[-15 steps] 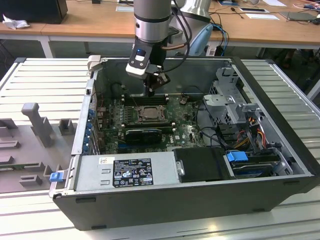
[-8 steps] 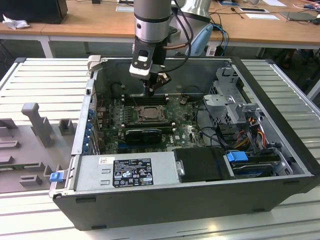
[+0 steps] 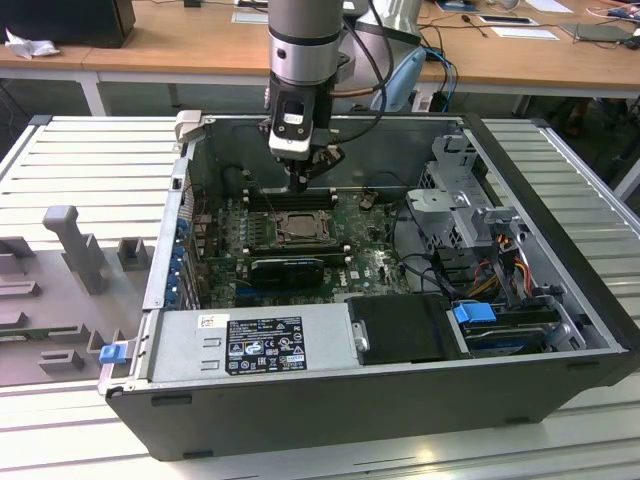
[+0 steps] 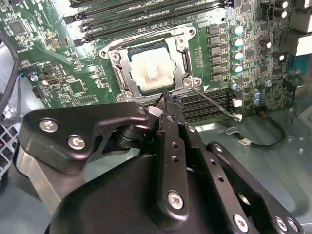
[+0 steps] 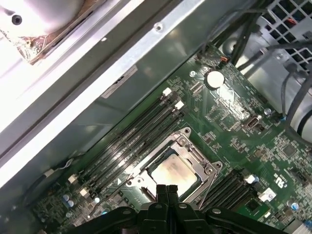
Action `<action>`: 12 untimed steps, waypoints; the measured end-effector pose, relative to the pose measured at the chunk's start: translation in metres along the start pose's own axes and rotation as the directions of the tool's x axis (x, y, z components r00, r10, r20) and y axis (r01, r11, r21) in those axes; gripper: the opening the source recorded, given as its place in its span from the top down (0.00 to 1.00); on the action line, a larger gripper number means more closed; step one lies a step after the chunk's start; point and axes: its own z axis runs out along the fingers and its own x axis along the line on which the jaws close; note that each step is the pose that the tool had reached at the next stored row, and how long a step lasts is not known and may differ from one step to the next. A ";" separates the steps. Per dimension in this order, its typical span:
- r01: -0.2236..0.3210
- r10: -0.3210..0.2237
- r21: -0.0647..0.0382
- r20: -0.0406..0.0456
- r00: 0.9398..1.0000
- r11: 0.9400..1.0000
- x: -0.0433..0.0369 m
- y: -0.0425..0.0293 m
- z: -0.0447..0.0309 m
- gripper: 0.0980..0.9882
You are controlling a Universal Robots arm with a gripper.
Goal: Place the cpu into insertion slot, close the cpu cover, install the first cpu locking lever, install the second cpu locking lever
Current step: 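Install the first cpu locking lever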
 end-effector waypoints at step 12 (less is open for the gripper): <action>0.242 -0.242 0.005 -0.011 0.970 0.970 -0.0003 -0.0016 0.0001 0.99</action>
